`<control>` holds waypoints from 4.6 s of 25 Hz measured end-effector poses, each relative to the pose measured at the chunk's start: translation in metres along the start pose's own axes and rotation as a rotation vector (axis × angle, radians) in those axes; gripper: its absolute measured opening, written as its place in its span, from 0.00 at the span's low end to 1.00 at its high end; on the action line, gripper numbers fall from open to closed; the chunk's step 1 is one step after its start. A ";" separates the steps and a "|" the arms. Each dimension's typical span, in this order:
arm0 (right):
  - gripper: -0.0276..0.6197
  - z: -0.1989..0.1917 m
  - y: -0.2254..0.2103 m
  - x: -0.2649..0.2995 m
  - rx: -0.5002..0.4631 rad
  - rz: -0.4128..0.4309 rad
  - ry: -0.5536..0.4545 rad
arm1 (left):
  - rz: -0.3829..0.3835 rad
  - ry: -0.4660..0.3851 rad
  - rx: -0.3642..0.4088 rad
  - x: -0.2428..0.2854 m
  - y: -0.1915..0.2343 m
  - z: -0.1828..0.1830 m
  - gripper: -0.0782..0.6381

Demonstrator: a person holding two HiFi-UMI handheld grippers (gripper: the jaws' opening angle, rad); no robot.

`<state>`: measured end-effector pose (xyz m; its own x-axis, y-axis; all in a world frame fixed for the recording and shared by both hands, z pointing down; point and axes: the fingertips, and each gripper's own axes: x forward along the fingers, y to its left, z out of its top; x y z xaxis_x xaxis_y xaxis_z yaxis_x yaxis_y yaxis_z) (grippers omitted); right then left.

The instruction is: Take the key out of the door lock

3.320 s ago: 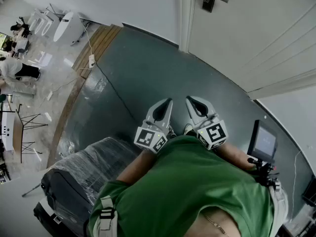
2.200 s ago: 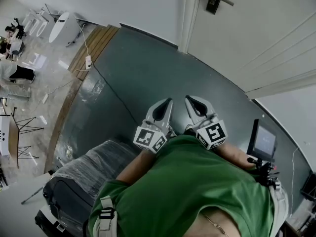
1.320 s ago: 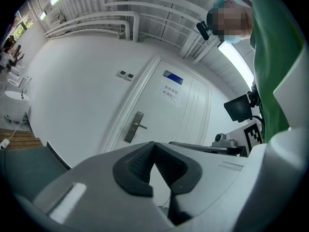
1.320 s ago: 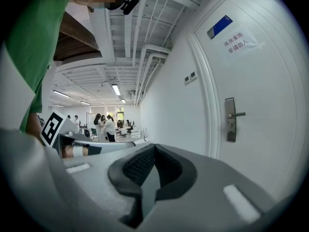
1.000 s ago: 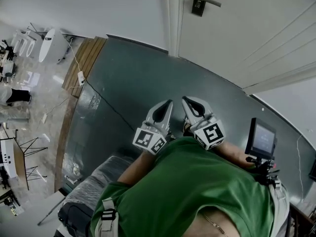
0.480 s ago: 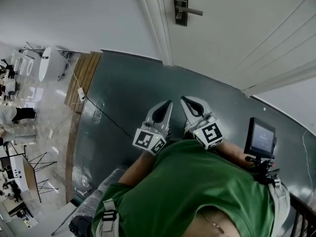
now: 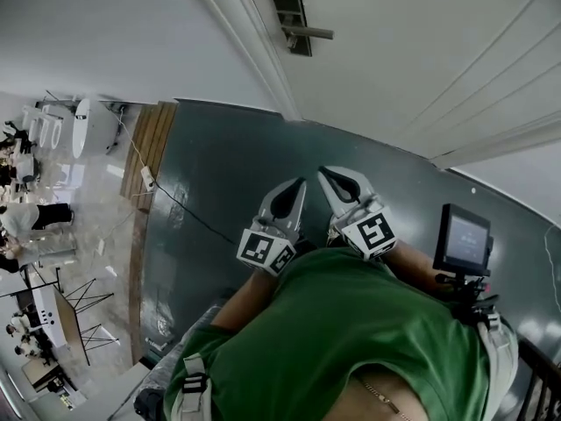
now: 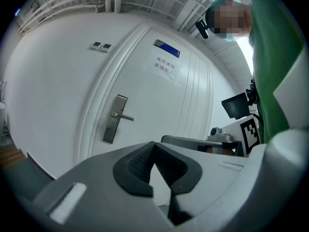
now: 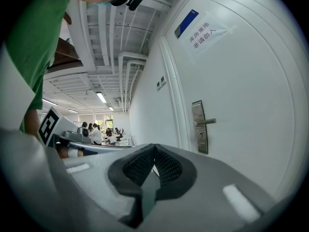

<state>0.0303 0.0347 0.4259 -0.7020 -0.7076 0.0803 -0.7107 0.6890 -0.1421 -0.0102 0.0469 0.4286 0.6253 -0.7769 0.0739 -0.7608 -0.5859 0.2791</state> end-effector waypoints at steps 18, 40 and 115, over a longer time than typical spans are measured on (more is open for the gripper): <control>0.04 0.019 -0.048 0.019 -0.060 -0.100 -0.007 | -0.054 -0.030 -0.022 0.047 0.024 0.014 0.11; 0.04 0.041 -0.092 0.104 -0.135 -0.299 0.020 | -0.200 -0.047 -0.072 0.104 0.119 0.034 0.11; 0.29 0.077 -0.122 0.142 -0.596 -0.116 0.160 | -0.304 -0.060 -0.965 0.212 0.185 0.012 0.20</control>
<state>0.0211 -0.1618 0.3783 -0.5840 -0.7827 0.2153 -0.6534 0.6106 0.4474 -0.0209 -0.2287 0.4849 0.7390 -0.6520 -0.1699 -0.0892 -0.3446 0.9345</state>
